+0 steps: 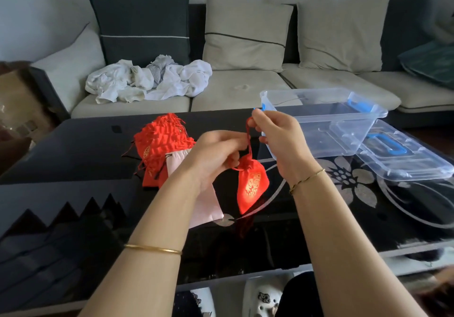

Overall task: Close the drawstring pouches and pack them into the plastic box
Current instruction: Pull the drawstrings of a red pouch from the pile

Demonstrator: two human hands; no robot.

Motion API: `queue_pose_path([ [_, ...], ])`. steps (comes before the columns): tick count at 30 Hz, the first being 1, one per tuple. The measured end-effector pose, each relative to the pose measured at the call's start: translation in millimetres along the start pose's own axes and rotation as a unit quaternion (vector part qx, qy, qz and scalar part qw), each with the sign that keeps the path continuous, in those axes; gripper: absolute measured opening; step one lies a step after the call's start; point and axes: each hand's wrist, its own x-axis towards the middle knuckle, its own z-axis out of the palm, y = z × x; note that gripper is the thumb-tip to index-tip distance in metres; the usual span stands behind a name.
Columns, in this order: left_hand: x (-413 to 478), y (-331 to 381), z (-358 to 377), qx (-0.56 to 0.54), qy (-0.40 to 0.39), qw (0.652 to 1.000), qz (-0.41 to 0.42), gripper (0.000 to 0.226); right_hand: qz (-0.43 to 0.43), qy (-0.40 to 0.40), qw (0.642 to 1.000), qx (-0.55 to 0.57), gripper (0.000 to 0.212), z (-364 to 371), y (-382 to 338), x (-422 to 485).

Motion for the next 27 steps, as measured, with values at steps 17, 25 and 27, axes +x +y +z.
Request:
queue_pose_path([
  [17,4,-8,-3,-0.023,0.036,0.999,0.028,0.017,0.129,-0.135,0.981,-0.054,0.031,-1,24,-7],
  [25,6,-11,-6,-0.006,0.08,0.996,0.03,0.015,0.106,-0.192,0.976,-0.016,0.024,-13,19,-11],
  [27,5,-10,-5,0.018,0.066,0.997,0.039,0.019,0.11,-0.17,0.979,-0.013,0.028,-11,21,-11],
])
